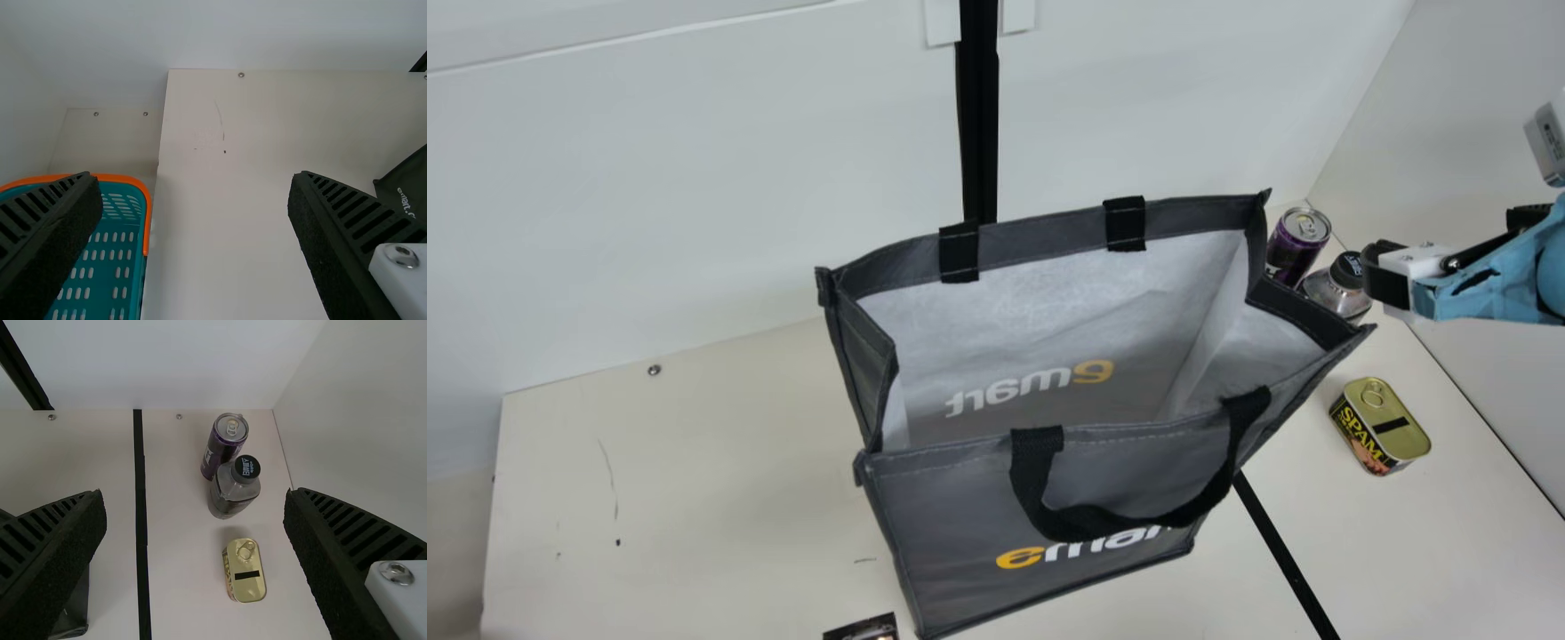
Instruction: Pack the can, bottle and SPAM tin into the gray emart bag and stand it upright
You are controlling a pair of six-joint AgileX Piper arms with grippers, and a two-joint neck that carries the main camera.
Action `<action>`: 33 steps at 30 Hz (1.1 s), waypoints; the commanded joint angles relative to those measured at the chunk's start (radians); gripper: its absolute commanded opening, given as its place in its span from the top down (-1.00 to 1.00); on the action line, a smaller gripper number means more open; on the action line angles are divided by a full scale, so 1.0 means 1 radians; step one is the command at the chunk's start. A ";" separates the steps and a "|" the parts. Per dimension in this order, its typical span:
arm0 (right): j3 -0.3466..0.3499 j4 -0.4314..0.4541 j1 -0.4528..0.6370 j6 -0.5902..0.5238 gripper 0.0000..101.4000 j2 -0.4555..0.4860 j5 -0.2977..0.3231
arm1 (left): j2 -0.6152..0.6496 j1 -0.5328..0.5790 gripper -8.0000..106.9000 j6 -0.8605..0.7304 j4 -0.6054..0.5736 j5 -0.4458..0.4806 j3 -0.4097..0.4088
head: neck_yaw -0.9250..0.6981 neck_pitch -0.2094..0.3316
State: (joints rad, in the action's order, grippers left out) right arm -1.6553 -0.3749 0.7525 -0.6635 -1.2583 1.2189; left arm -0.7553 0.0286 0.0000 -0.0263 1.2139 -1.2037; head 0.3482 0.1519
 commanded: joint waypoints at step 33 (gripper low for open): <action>0.000 0.000 0.000 0.000 -0.87 0.000 0.000 | -0.056 0.012 -0.71 -0.049 -0.052 -0.015 -0.038 | 0.001 0.023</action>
State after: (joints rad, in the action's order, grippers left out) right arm -1.6553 -0.3749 0.7525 -0.6635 -1.2583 1.2189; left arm -0.8067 0.0446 -0.0417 -0.0721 1.2001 -1.2384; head 0.3482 0.1519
